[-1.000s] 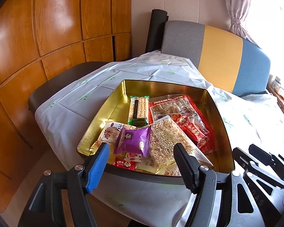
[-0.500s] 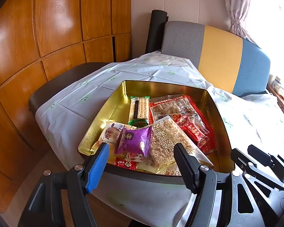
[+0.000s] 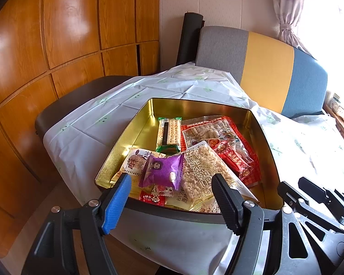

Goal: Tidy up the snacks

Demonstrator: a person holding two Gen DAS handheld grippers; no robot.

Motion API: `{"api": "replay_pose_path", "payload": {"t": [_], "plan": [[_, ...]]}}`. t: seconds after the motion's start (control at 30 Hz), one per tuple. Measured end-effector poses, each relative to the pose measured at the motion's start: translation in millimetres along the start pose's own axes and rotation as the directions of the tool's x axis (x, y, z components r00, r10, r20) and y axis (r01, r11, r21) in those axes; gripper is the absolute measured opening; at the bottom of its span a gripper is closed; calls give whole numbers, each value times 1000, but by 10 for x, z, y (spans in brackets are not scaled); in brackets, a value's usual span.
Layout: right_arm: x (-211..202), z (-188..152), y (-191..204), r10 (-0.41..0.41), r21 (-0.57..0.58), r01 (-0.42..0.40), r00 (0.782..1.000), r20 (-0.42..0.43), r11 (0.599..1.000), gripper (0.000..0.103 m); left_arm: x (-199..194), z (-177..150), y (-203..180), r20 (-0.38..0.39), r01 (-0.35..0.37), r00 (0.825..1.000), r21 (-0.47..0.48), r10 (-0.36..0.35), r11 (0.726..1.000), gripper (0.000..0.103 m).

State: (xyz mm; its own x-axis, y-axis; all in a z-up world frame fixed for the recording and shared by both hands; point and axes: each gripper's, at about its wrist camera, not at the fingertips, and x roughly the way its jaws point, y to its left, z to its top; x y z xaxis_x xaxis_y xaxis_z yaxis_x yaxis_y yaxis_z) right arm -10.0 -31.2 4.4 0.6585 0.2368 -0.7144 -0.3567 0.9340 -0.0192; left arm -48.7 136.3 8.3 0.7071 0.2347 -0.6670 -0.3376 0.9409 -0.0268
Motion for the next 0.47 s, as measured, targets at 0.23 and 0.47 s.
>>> {"api": "replay_pose_path", "payload": {"t": [0.23, 0.47], "plan": [[14, -9, -5, 3, 0, -3, 1000, -6, 1000, 42, -2, -2, -6, -1, 7, 1000, 1, -7, 1000, 73], [28, -27, 8, 5, -8, -5, 1000, -9, 1000, 42, 2, -8, -22, 15, 1, 1000, 12, -2, 1000, 73]]}}
